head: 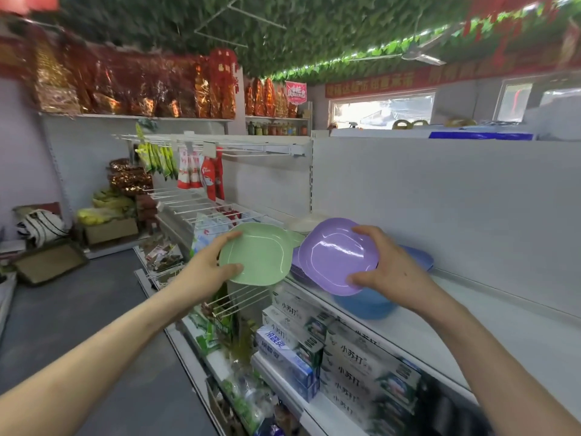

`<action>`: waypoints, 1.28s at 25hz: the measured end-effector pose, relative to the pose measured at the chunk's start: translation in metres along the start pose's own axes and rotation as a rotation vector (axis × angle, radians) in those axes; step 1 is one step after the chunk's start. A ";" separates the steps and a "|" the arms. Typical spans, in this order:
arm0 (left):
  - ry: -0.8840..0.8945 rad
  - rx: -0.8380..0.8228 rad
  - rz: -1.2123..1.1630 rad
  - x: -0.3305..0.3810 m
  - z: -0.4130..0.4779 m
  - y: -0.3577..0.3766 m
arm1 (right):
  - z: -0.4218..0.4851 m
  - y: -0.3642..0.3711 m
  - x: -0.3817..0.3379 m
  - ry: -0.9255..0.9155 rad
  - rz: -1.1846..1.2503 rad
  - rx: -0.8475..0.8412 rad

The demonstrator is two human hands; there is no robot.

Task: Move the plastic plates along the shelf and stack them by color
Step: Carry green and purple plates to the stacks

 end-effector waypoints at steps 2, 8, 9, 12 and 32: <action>0.010 -0.004 -0.018 -0.016 0.025 -0.002 | 0.019 0.013 0.005 0.024 -0.032 -0.016; 0.061 -0.046 -0.116 -0.053 0.121 -0.015 | 0.068 0.043 0.014 0.126 -0.138 -0.027; 0.075 -0.064 -0.137 -0.056 0.139 -0.016 | 0.075 0.047 0.015 0.147 -0.172 -0.028; 0.130 -0.131 -0.159 -0.061 0.185 -0.021 | 0.093 0.058 0.016 0.222 -0.221 -0.068; 0.246 -0.506 -0.180 -0.083 0.266 0.017 | 0.108 0.083 0.028 0.480 -0.536 -0.383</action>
Point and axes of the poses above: each hand's wrist, its own z-axis towards the middle knuckle, its own y-axis out of the palm, x = y × z, the point moved 6 cm from there along z, towards the middle knuckle
